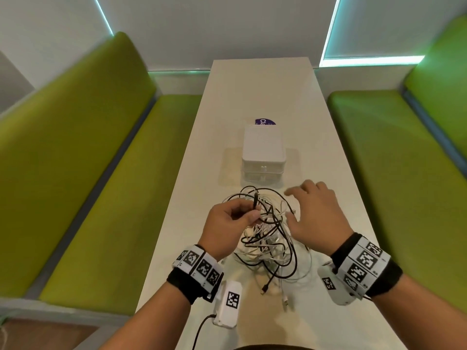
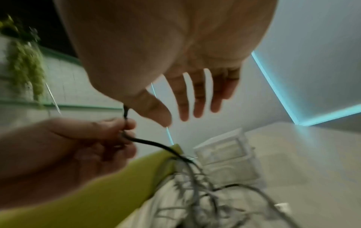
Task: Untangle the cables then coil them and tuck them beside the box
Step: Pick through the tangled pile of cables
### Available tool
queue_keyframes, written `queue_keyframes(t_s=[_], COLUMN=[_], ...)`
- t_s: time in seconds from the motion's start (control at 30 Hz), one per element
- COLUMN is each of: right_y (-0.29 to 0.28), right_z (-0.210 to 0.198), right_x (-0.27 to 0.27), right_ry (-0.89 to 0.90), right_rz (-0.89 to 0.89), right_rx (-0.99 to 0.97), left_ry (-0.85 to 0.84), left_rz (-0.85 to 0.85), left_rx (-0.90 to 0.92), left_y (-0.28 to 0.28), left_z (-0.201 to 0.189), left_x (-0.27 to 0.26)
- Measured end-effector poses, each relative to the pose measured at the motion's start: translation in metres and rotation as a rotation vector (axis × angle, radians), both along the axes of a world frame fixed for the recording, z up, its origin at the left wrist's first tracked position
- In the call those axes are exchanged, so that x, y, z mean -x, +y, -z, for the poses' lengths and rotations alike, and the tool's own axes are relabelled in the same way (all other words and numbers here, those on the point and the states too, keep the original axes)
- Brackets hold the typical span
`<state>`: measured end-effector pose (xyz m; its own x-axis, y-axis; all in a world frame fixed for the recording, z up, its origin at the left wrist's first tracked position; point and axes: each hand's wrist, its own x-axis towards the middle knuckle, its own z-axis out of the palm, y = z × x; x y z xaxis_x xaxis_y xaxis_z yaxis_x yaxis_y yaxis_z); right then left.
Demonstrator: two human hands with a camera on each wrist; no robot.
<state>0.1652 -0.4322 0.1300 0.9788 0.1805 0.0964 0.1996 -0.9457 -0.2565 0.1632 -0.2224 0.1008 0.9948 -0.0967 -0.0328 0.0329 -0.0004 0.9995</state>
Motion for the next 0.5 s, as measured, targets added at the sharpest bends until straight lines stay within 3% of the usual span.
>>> queue_keyframes(t_s=[0.03, 0.1, 0.17, 0.27, 0.4, 0.5], right_y=[0.007, 0.023, 0.033, 0.035, 0.033, 0.032], right_z=[-0.003, -0.006, -0.001, 0.016, 0.026, 0.024], right_x=[0.001, 0.003, 0.003, -0.001, -0.004, -0.013], right_ry=[-0.027, 0.125, 0.263, 0.255, 0.260, 0.201], right_rz=[-0.070, -0.173, -0.180, -0.173, -0.228, -0.239], right_rx=[-0.208, -0.585, -0.722, -0.645, -0.505, -0.302], left_ry=[-0.012, -0.063, -0.118, -0.162, -0.057, -0.064], left_rz=[0.007, 0.011, -0.026, -0.032, 0.069, 0.015], left_rx=[0.004, -0.027, -0.108, -0.062, 0.267, 0.060], left_y=[0.001, 0.004, 0.008, 0.014, 0.009, 0.011], left_z=[-0.002, -0.007, -0.013, -0.027, -0.040, -0.031], left_x=[0.000, -0.001, -0.005, -0.010, -0.013, -0.019])
